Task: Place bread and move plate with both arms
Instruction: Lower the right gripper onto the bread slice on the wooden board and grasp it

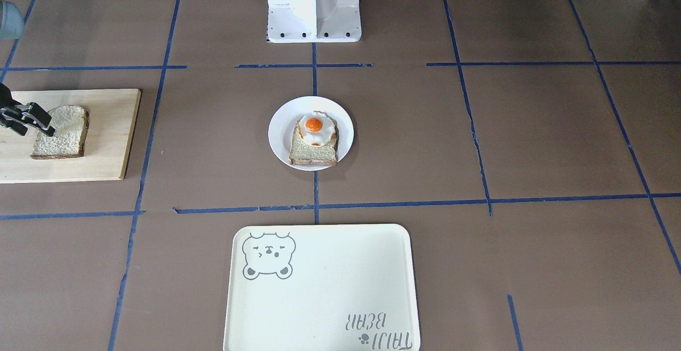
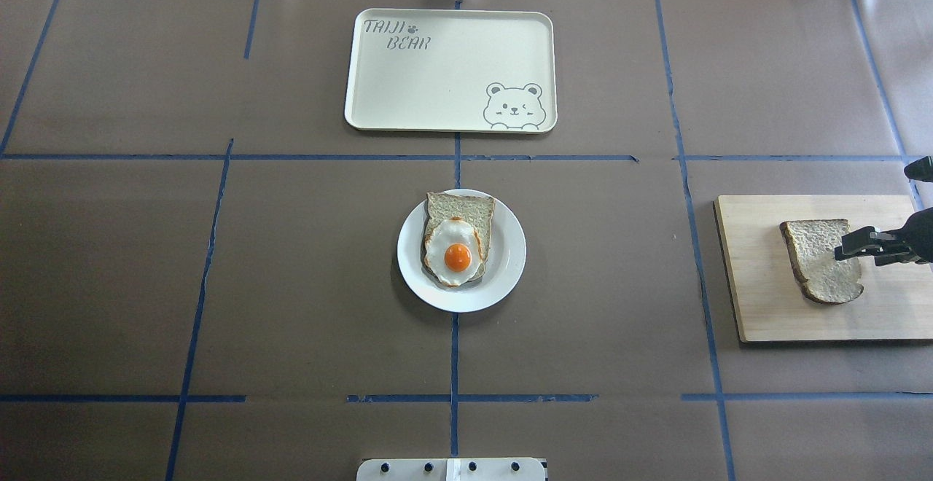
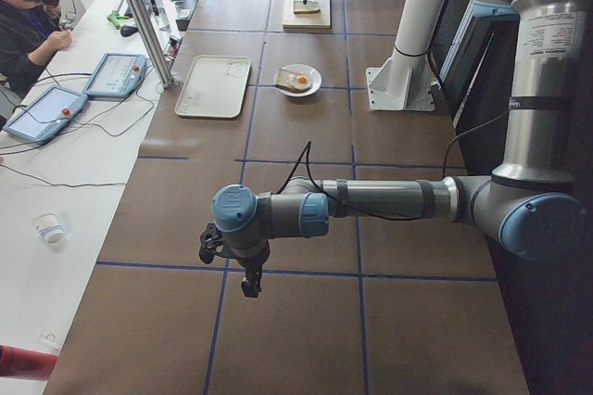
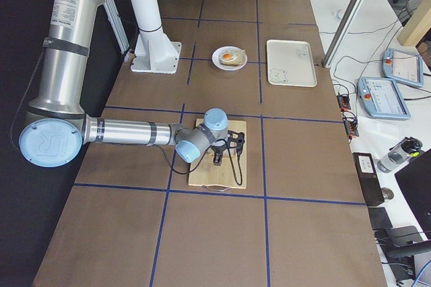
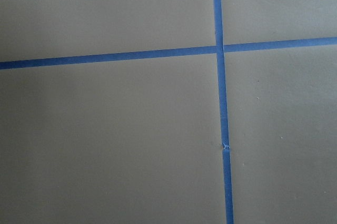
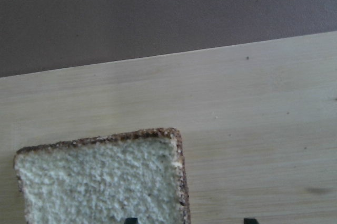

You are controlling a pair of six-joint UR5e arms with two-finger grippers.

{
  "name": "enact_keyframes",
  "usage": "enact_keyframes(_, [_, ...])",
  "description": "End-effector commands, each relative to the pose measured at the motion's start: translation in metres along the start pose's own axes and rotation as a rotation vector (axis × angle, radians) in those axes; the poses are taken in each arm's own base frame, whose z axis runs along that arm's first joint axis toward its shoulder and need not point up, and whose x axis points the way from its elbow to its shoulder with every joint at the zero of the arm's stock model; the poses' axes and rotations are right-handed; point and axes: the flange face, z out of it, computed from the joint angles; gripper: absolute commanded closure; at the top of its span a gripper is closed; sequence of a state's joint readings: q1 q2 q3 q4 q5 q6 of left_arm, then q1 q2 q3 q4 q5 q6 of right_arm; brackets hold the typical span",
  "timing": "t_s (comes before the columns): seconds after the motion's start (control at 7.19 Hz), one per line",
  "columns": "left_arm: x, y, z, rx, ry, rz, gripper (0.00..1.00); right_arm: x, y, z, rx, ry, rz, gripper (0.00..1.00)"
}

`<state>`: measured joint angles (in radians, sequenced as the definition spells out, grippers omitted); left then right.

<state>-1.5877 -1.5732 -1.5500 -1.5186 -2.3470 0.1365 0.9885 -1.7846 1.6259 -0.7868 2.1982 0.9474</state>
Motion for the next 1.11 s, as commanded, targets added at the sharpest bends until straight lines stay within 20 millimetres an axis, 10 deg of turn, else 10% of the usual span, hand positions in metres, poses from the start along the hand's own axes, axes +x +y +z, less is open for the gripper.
enact_keyframes(0.0, [0.0, -0.0003, 0.0, 0.0, 0.0, 0.0, 0.0, -0.0016, 0.0011, 0.0014, -0.005, -0.001, -0.003, 0.28])
enact_keyframes(0.28, [-0.0005, -0.0002, 0.0005, -0.001, 0.0, 0.001, 0.0, -0.0029, 0.0024, 0.0027, -0.011, -0.003, -0.006, 0.33])
enact_keyframes(0.56, [-0.0011, 0.0007, 0.0011, -0.002, -0.001, -0.002, 0.0, -0.0048, 0.0036, 0.0036, -0.016, -0.005, -0.011, 0.7])
enact_keyframes(0.97, [-0.0021, 0.0016, 0.0022, -0.004, -0.001, -0.004, 0.0, -0.0053, 0.0045, 0.0034, -0.016, -0.007, -0.019, 0.96])
